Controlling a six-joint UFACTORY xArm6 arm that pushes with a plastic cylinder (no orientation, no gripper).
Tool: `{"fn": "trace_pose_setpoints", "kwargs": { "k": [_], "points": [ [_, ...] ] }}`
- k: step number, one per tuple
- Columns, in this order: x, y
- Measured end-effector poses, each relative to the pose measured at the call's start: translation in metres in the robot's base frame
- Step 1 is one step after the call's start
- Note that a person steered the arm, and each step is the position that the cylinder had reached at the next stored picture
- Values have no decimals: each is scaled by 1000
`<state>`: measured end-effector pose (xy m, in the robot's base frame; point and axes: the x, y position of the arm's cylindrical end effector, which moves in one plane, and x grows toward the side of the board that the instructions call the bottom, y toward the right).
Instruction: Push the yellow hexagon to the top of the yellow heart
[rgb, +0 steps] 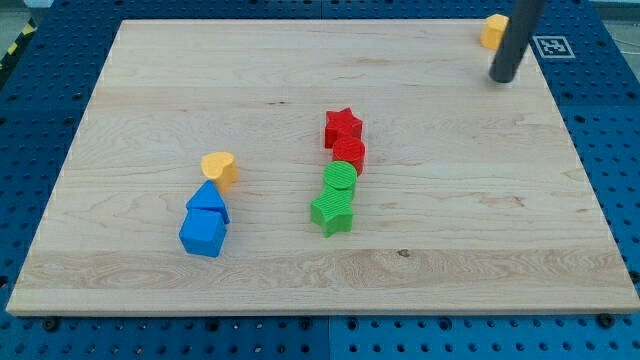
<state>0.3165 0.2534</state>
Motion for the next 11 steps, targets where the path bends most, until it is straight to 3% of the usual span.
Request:
{"fn": "trace_pose_setpoints", "kwargs": {
  "k": [3,5,11],
  "points": [
    [-59,34],
    [-123,29],
    [-76,-12]
  ]
}}
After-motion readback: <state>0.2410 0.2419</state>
